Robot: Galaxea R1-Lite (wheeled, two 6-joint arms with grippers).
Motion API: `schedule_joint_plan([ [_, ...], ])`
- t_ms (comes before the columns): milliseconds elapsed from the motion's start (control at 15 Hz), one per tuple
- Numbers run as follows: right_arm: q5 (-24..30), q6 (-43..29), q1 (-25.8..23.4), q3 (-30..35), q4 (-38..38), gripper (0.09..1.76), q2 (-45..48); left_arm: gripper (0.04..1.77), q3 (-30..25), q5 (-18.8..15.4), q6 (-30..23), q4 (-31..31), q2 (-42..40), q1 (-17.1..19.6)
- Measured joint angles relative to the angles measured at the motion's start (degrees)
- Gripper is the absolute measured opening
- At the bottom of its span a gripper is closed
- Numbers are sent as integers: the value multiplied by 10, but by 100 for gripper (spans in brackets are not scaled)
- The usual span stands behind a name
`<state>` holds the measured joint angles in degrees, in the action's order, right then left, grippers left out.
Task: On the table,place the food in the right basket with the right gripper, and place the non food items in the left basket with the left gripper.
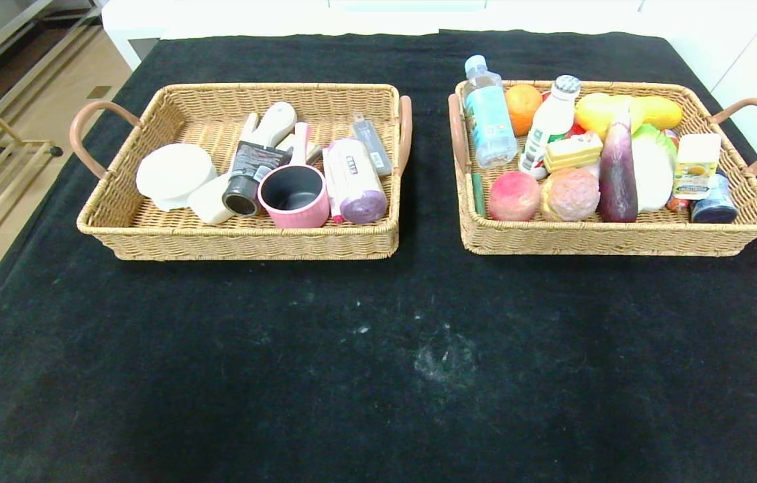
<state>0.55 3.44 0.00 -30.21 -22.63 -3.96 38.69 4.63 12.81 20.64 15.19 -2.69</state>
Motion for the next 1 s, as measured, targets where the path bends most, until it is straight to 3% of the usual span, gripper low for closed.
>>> schedule_joint_plan([
  [200,-1,2,0,12,12,170,25,172,-28,-7,1,-5,-31,16],
  [533,-2,-7,0,86,139,170,40,172,-113,-41,-6,-36,-123,26],
  [800,0,-7,1,186,218,170,40,172,-271,-73,-16,-221,-148,26],
  [1000,0,-5,2,262,262,170,40,172,-365,-97,-21,-279,-152,26],
])
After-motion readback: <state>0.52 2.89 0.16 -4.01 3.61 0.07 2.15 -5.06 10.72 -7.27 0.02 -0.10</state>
